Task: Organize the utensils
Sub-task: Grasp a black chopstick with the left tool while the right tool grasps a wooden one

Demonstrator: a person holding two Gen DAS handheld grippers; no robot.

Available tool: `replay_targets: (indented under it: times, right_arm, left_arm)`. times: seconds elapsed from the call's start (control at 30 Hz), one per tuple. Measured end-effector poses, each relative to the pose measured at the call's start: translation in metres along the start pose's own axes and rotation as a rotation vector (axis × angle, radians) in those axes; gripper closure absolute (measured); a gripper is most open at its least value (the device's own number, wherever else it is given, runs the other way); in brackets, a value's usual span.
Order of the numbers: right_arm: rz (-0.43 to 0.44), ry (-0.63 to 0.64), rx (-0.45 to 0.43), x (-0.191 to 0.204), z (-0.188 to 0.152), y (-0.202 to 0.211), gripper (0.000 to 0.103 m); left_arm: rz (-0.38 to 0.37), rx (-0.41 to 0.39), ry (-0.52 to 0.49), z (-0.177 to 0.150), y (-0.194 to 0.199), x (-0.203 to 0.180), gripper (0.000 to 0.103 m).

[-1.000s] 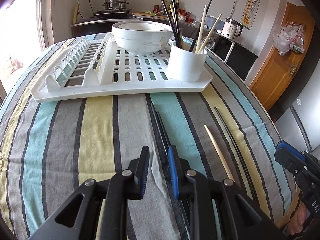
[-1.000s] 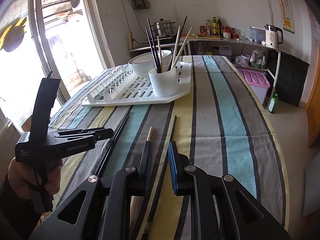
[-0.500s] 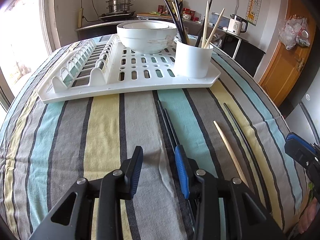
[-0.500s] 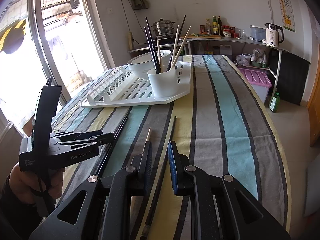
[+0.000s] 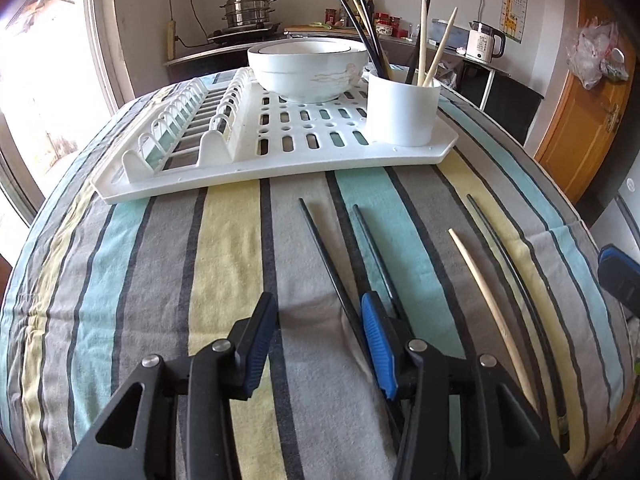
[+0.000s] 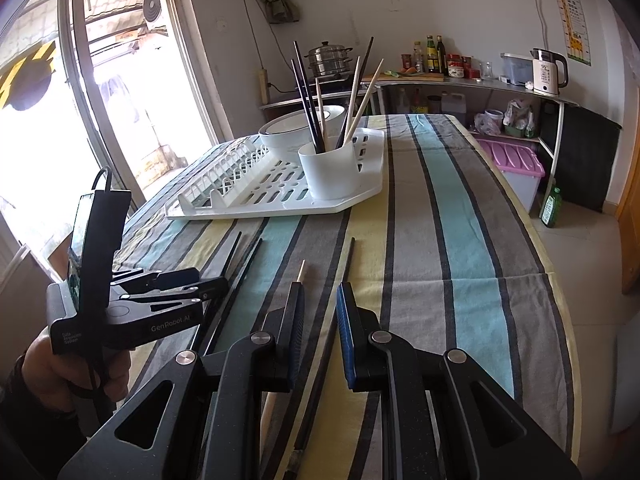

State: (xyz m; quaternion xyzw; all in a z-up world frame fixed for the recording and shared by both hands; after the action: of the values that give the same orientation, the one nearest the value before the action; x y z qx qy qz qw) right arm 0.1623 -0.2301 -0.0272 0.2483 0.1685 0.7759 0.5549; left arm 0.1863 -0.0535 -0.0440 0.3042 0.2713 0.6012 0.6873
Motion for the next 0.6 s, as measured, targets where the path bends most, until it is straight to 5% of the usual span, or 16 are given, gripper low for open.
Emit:
replay_targets:
  times: [0.17,0.6]
  right_arm:
    - [0.013,0.024,0.02,0.01,0.002,-0.011,0.086]
    - [-0.006,0.088,0.196,0.025,0.004,-0.082,0.086]
  left_arm:
    - [-0.015,0.009,-0.014,-0.002,0.003,0.008,0.056]
    - [-0.09,0.048,0.106,0.029,-0.023,0.028,0.078]
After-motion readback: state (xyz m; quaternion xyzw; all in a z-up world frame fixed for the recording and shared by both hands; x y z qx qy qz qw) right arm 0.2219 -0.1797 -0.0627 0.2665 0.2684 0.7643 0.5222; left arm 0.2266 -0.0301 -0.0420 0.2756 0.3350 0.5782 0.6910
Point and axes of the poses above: each gripper's, at about its wrist camera, not at the fingertips, and y roughly against the way its jaws point, x to its left, z to its top, the point moved 1 cm from there along -y, roughly the way its jaws point, and after that the axes turned 4 degrees about -x, right-handed, at the moved point
